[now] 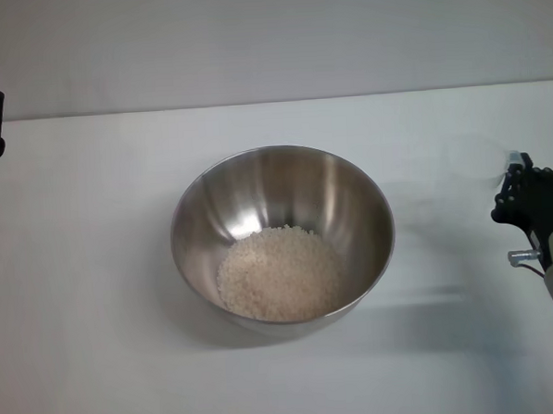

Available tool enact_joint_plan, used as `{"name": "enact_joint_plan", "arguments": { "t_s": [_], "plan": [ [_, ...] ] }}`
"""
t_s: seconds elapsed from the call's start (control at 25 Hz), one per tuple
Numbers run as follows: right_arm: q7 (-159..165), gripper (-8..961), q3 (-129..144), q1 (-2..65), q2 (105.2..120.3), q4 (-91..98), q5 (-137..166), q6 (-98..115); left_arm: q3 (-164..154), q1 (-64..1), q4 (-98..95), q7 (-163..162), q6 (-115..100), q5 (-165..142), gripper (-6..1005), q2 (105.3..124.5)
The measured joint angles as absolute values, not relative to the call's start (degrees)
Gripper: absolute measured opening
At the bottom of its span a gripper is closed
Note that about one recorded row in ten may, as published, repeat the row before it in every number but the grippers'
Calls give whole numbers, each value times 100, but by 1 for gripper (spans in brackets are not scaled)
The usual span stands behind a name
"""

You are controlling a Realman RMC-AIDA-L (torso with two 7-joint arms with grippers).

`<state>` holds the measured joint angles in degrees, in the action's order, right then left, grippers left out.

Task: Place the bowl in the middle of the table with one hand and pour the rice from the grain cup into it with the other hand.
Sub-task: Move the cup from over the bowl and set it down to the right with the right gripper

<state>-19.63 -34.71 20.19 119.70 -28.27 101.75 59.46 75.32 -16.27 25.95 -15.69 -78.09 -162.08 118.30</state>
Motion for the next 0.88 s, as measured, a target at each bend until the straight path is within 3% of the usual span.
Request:
{"name": "enact_joint_plan", "arguments": {
  "t_s": [0.88],
  "plan": [
    [-1500, 72, -3116, 2543, 11946, -2351, 10239, 5256, 7531, -1635, 2597, -1572, -7860, -16207, 569, 11830]
  ]
}}
